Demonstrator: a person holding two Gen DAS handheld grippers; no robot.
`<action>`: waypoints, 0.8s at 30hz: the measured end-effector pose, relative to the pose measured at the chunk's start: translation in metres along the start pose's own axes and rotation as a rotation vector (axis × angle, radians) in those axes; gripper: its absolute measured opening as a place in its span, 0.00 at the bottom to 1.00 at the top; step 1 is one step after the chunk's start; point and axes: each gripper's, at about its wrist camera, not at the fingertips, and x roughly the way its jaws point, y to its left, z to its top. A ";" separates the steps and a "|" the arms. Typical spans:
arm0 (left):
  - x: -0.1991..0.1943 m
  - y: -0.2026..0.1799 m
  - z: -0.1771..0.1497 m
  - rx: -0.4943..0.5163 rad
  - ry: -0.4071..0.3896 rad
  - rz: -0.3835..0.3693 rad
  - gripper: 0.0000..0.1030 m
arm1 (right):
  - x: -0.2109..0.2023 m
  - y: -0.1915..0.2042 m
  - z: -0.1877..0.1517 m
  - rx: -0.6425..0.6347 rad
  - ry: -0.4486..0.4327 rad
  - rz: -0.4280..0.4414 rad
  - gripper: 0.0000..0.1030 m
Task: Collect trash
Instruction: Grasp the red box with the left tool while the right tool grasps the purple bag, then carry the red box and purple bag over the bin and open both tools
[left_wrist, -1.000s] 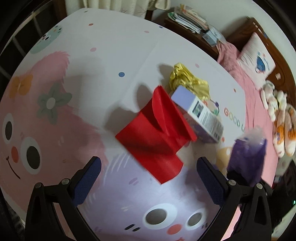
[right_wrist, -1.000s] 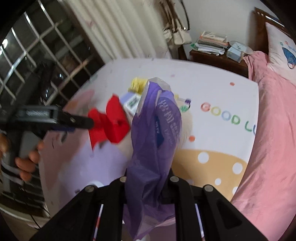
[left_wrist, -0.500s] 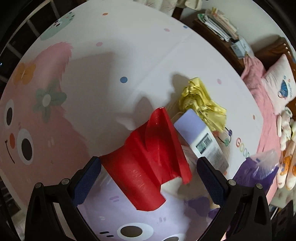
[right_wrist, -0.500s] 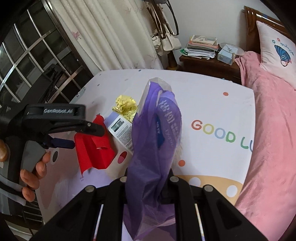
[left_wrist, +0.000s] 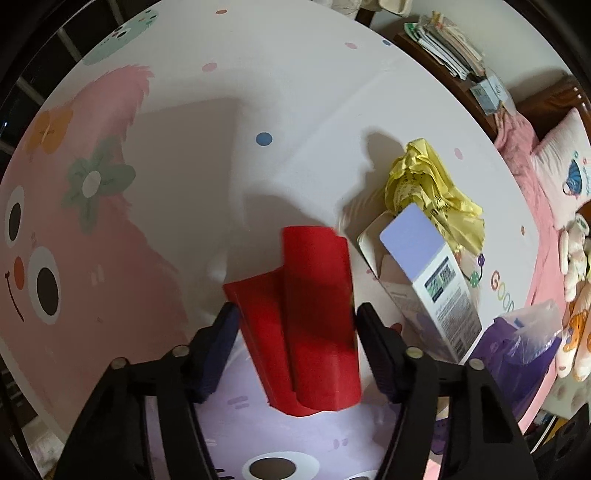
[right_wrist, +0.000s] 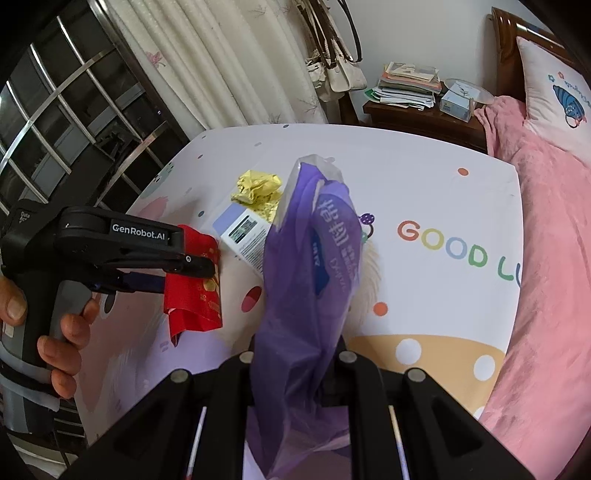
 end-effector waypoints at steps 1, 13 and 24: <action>-0.001 0.000 -0.001 0.009 -0.004 -0.009 0.53 | 0.000 0.002 -0.002 -0.001 0.001 0.000 0.11; -0.012 0.014 -0.024 0.137 -0.030 -0.113 0.15 | -0.018 0.029 -0.028 0.026 -0.010 -0.019 0.11; -0.092 0.066 -0.104 0.412 -0.092 -0.150 0.15 | -0.072 0.121 -0.088 0.036 -0.053 -0.016 0.11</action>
